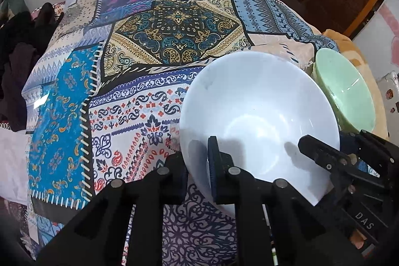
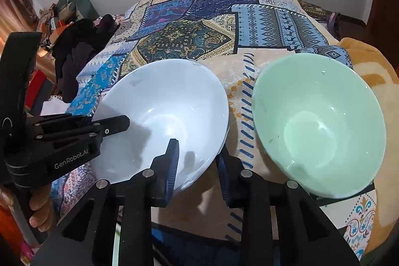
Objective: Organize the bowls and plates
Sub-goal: 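Lift the white spotted bowl and carry it over the pale pink bowl with both tools, then lower the white spotted bowl into the pale pink bowl and open both tools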
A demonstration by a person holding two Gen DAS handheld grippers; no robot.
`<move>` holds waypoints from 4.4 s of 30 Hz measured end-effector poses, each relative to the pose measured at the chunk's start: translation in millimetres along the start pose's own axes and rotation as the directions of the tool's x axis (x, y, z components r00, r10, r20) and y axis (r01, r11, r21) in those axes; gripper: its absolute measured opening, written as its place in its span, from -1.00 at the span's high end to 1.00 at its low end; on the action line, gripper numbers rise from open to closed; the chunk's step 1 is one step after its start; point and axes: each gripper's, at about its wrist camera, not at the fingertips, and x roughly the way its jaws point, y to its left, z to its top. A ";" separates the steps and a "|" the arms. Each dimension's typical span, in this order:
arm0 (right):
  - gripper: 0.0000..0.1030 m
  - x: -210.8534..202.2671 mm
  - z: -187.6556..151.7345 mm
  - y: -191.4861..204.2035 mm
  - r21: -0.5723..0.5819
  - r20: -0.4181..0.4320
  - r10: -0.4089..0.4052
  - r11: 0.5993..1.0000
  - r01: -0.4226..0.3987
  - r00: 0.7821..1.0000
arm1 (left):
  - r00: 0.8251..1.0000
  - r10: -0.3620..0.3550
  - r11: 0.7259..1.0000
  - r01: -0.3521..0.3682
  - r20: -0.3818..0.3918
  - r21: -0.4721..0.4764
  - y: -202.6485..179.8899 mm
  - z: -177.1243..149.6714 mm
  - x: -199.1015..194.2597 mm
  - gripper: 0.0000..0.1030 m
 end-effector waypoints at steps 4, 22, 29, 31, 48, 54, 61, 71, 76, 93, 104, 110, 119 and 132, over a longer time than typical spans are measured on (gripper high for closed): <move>0.48 -9.5 -1.4 6.2 -0.002 0.015 0.006 1.000 -0.006 1.000 | 1.000 0.016 1.000 -0.016 0.022 0.001 -1.3 -4.4 -11.8 0.74; 0.47 -92.7 -14.6 54.7 -0.079 0.138 0.020 0.997 -0.009 0.990 | 0.989 -0.004 1.000 0.008 0.147 -0.024 -1.8 -45.7 -118.5 0.74; 0.48 -120.4 -29.9 77.1 -0.103 0.173 0.044 0.994 -0.026 0.984 | 0.979 -0.002 0.999 0.009 0.202 -0.035 3.2 -73.4 -163.1 0.74; 0.48 -125.9 -35.2 82.7 -0.105 0.179 0.055 0.994 -0.037 0.982 | 0.977 -0.004 0.999 0.013 0.214 -0.041 6.1 -81.6 -173.2 0.74; 0.47 -135.0 -78.7 142.5 -0.187 0.154 0.140 0.976 -0.110 0.978 | 0.969 0.026 0.990 0.008 0.247 -0.139 47.4 -165.2 -223.1 0.74; 0.47 -121.9 -89.8 168.0 -0.224 0.110 0.171 0.964 -0.144 0.979 | 0.968 0.058 0.983 -0.013 0.244 -0.181 71.1 -193.3 -228.3 0.73; 0.47 -101.9 -102.7 191.9 -0.245 0.056 0.208 0.951 -0.188 0.977 | 0.975 0.069 0.968 -0.015 0.210 -0.249 104.8 -222.4 -221.8 0.73; 0.47 -72.4 -117.1 215.0 -0.262 -0.030 0.223 0.939 -0.223 0.974 | 0.984 0.077 0.952 -0.026 0.158 -0.306 134.6 -248.6 -204.9 0.73; 0.47 -58.6 -123.8 220.2 -0.264 -0.072 0.216 0.937 -0.227 0.974 | 0.989 0.070 0.944 -0.024 0.131 -0.328 144.3 -257.7 -193.4 0.73; 0.47 -31.0 -131.5 219.5 -0.252 -0.152 0.193 0.941 -0.227 0.969 | 0.996 0.065 0.946 -0.044 0.057 -0.321 153.7 -266.5 -161.7 0.73; 0.43 -35.9 -126.6 212.7 -0.233 -0.149 0.214 0.941 -0.245 0.965 | 0.995 0.082 0.956 -0.064 0.053 -0.287 149.0 -264.9 -150.8 0.70; 0.42 -41.6 -124.7 206.8 -0.231 -0.125 0.204 0.946 -0.229 0.971 | 0.995 0.094 0.961 -0.078 0.046 -0.267 146.9 -265.7 -147.7 0.65; 0.40 -53.8 -122.1 200.3 -0.256 -0.098 0.200 0.942 -0.219 0.975 | 0.990 0.134 0.966 -0.123 0.034 -0.228 138.7 -260.9 -153.8 0.61; 0.28 -85.1 -104.9 168.1 -0.264 -0.003 0.172 0.950 -0.167 0.985 | 0.971 0.201 0.956 -0.165 0.132 -0.241 128.0 -234.8 -204.8 0.13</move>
